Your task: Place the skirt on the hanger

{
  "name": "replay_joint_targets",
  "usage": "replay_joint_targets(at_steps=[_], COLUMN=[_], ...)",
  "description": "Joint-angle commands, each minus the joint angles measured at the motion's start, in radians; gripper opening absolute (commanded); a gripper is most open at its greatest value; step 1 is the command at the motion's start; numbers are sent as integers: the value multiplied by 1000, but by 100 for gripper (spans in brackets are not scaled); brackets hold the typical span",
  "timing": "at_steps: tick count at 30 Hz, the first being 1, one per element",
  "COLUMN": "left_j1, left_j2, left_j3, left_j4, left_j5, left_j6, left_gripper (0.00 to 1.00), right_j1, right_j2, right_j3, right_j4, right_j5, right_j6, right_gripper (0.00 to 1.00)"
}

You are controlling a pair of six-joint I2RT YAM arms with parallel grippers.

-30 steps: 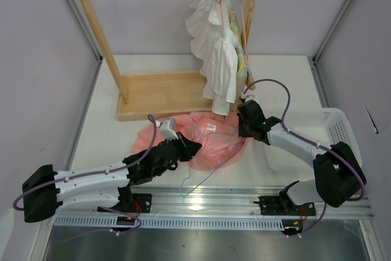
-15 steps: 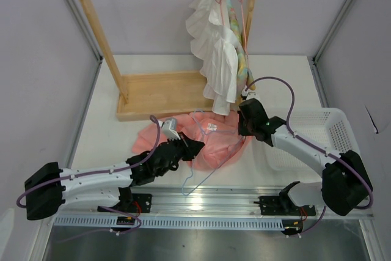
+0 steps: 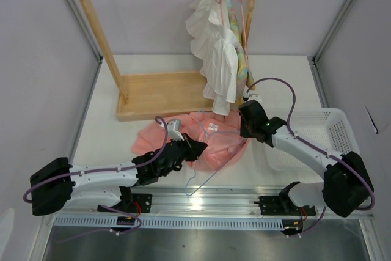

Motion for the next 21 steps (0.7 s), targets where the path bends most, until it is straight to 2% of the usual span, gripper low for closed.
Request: replay_joint_targets(at_steps=[1,4,5,21], left_j1=[-10,-12,-12,-13], left_j2=[25,53,63,25], left_j3=[28,65,68,92], left_j4=[43,-11,-12,-146], left_j5=[15,18,22,21], left_j6=[21,21,15,20], left_gripper=[0,0,0,0], right_j1=[3,0,-6,-39], right_j2=[6,9,26,119], right_j3=[44,32,27,-33], right_j4=[-27,-26,-23,51], right_j5=[69,87,100,104], right_j6=[26,30,29,64], right_gripper=[15,18,23,20])
